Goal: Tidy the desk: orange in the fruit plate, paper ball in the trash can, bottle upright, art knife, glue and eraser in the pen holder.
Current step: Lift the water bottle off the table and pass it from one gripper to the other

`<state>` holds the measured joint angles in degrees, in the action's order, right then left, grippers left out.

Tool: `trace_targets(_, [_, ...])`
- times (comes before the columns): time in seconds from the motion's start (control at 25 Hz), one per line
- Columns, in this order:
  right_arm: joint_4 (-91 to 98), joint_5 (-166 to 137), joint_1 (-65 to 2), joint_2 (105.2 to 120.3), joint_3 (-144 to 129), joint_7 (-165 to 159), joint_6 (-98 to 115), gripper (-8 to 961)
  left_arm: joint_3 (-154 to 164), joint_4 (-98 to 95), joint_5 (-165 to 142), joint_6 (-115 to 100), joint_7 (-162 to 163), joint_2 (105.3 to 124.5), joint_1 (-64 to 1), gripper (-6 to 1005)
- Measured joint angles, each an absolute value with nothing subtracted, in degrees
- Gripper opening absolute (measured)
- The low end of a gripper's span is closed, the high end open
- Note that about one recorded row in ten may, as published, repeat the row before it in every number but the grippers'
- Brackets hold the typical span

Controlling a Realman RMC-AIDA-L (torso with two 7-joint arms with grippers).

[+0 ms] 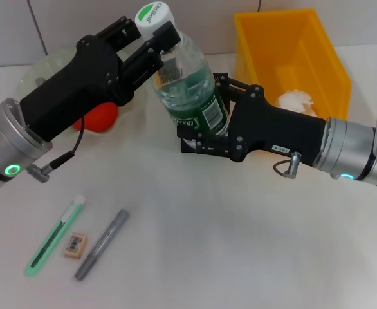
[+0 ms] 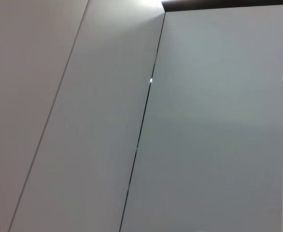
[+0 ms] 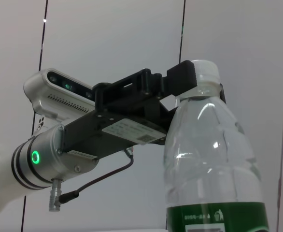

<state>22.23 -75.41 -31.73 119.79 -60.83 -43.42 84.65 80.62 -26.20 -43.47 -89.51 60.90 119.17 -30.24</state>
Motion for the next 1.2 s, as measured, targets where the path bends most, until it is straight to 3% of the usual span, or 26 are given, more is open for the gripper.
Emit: trace_targets(1.2, [21.43,-72.96,-32.52,119.89,-64.05,-44.79,79.96,765,81.77,-26.50,-42.84,-89.61,60.91,119.18,-30.08,449])
